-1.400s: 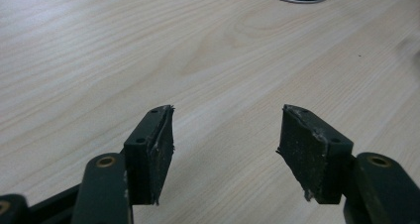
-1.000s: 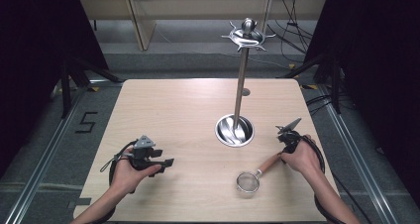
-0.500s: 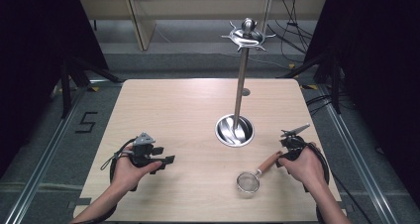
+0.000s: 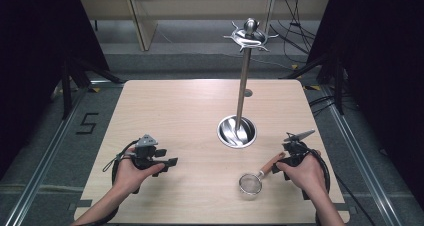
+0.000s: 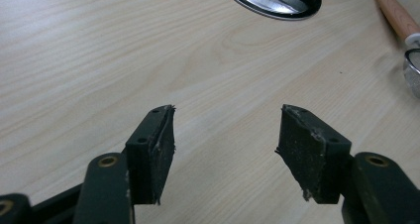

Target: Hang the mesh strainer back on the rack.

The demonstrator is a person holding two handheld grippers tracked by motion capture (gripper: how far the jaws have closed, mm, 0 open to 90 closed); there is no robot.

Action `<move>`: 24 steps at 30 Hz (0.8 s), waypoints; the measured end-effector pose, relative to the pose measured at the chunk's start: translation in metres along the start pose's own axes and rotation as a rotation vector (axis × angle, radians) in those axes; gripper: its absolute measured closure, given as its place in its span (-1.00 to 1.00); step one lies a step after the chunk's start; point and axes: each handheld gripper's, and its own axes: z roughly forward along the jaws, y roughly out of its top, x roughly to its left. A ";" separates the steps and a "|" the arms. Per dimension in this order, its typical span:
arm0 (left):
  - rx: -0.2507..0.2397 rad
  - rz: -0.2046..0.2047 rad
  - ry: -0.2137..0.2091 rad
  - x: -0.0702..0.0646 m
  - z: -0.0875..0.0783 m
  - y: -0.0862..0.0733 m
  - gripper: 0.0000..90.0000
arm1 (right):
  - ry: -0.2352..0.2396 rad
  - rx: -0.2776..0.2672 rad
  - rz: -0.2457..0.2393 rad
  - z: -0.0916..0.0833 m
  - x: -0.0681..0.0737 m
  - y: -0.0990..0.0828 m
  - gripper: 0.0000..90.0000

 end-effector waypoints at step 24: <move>0.035 -0.020 -0.016 0.002 0.005 -0.003 -0.15 | 0.001 0.073 0.219 0.032 0.035 0.015 -0.30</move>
